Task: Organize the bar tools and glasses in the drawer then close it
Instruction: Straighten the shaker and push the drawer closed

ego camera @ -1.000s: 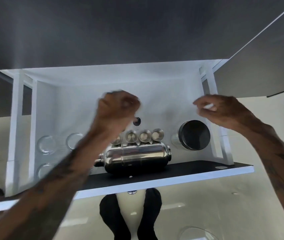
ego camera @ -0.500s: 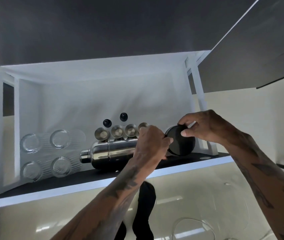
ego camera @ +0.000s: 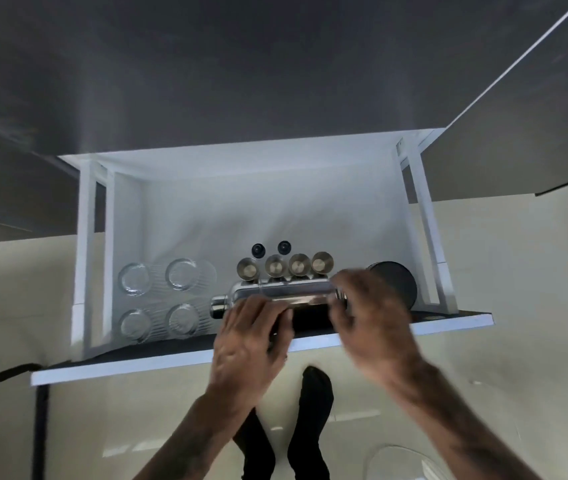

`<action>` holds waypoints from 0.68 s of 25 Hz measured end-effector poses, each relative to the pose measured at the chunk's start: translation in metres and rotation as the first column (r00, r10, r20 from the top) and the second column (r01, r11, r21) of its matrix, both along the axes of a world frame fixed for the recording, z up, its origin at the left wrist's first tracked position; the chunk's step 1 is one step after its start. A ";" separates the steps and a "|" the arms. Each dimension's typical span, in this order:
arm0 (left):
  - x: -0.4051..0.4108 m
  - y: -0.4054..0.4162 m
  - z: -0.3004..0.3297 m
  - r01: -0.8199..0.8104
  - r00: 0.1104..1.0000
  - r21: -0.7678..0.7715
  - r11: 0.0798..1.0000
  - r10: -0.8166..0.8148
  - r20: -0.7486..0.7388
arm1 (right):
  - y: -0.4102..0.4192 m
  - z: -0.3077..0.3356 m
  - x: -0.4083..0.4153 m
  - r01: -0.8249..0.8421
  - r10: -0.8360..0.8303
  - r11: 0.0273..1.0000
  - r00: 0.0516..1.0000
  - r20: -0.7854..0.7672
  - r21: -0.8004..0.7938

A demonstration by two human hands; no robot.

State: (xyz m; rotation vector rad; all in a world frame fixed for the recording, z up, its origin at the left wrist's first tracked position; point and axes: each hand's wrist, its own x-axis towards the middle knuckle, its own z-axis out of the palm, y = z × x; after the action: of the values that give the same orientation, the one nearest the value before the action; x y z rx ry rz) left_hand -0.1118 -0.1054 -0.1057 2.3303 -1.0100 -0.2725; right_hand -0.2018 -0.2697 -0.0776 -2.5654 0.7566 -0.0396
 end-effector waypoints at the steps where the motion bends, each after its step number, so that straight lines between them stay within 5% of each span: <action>1: 0.003 0.020 0.000 -0.007 0.998 0.033 0.999 0.005 0.059 | 0.028 -0.004 0.002 -0.049 0.049 0.999 0.999 -0.015 -0.005; 5: 0.005 0.046 0.001 -0.013 0.986 0.184 0.983 -0.018 0.164 | 0.085 -0.016 0.012 -0.063 0.052 0.996 0.986 -0.158 -0.067; 10: -0.013 0.044 0.008 -0.086 0.995 0.323 0.942 0.064 0.079 | 0.087 -0.014 0.011 -0.129 0.092 0.986 0.948 -0.303 -0.105; 17: -0.043 0.075 0.001 -0.011 0.997 0.432 0.902 -0.025 0.077 | 0.111 -0.018 -0.012 -0.174 0.138 0.979 0.947 -0.289 -0.105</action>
State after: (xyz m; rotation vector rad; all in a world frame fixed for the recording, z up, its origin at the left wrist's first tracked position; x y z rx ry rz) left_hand -0.1552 -0.0300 -0.1048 2.7566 -1.0843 -0.4483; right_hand -0.2139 -0.1586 -0.0954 -2.7833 0.6651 0.3445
